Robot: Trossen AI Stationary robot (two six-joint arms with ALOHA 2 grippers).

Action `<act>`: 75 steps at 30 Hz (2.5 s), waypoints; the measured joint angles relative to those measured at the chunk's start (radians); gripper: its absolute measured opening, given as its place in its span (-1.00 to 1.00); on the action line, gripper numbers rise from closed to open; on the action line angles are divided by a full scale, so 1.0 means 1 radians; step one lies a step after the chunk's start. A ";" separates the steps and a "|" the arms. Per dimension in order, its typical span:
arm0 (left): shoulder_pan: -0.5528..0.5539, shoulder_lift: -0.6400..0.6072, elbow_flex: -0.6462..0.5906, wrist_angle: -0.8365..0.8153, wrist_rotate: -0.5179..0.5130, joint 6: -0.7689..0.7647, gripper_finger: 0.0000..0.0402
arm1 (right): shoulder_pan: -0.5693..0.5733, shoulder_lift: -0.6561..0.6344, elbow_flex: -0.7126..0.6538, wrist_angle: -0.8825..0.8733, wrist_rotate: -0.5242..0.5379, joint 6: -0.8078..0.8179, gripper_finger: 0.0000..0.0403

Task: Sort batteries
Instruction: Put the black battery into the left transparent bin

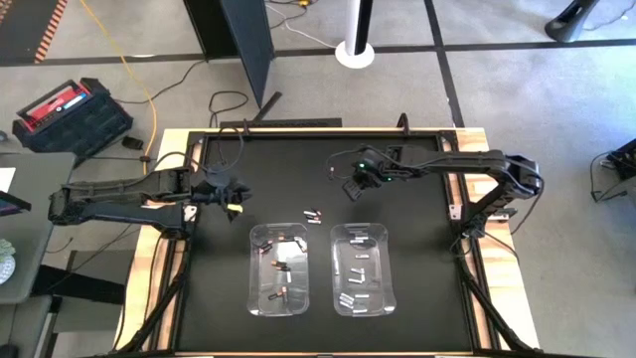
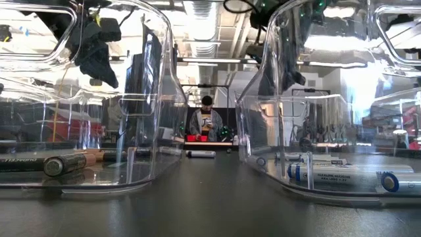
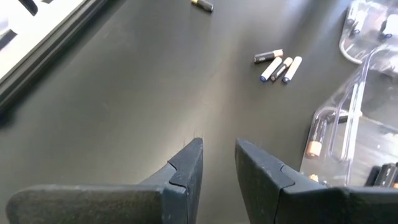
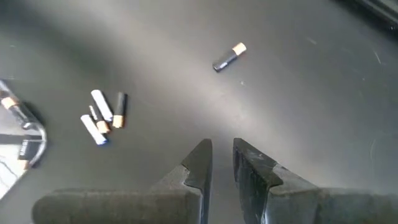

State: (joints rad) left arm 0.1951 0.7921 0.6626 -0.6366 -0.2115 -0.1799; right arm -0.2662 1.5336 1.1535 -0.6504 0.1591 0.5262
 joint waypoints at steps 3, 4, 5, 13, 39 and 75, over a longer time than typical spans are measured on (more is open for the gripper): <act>0.000 0.000 0.000 0.018 -0.003 0.000 -0.55 | -0.013 0.030 0.000 0.011 0.000 -0.010 -0.60; 0.000 0.000 0.000 0.024 -0.003 0.000 -0.55 | -0.018 0.043 0.000 0.013 0.000 -0.010 -0.59; 0.000 0.000 0.000 0.029 -0.005 0.000 -0.55 | -0.025 0.056 0.000 0.021 0.000 -0.010 -0.59; 0.000 0.000 0.000 0.025 -0.011 0.000 -0.55 | -0.050 0.181 0.014 0.060 -0.003 -0.056 -0.32; 0.000 0.000 0.000 0.012 -0.010 0.139 -0.55 | -0.073 0.659 0.628 -0.306 0.001 0.527 0.24; 0.000 0.000 0.000 -0.055 -0.009 0.176 -0.55 | -0.138 0.786 0.734 -0.310 0.010 0.663 0.06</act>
State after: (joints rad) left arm 0.1955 0.7921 0.6624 -0.6914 -0.2207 -0.0036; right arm -0.4042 2.3199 1.8874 -0.9607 0.1696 1.1892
